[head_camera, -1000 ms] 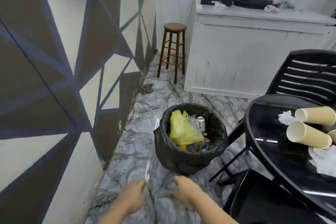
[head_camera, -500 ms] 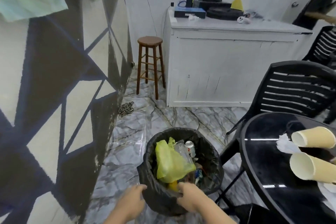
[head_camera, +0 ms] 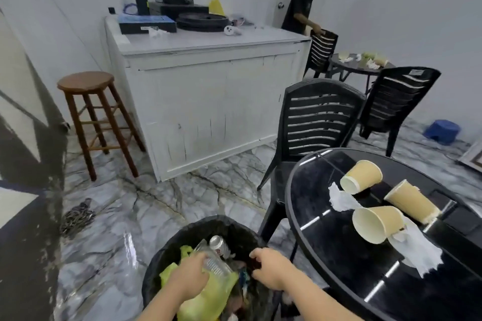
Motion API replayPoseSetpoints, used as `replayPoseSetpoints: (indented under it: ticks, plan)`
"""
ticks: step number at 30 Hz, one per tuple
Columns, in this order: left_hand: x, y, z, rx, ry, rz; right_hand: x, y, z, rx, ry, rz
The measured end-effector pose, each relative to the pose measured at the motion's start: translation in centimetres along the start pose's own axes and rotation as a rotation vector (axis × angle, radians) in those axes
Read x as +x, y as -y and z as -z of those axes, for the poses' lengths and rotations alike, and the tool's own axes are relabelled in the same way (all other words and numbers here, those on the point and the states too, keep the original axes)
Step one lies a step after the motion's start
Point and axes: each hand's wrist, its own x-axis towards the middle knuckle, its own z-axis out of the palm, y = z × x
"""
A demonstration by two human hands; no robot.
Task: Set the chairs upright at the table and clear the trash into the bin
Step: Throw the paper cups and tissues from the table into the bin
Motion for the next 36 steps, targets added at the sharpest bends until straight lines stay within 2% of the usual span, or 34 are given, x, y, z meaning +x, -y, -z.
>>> replayPoseSetpoints:
  ticks: [7,17,25,36]
  plan:
    - [7.7,-4.8,3.9,0.123,0.068,-0.212,0.6,-0.5,4.8,0.194,-0.291,-0.079]
    - [13.7,-19.0,3.6,0.166,0.126,-0.56,-4.1,-8.3,11.2,0.436,-0.675,-0.239]
    - [16.0,-30.1,0.3,0.154,0.126,-0.661,-6.3,-16.7,14.6,0.595,-0.855,-0.366]
    - [18.5,-38.5,-4.1,0.055,0.068,-0.687,-5.3,-25.5,16.4,0.617,-0.874,-0.374]
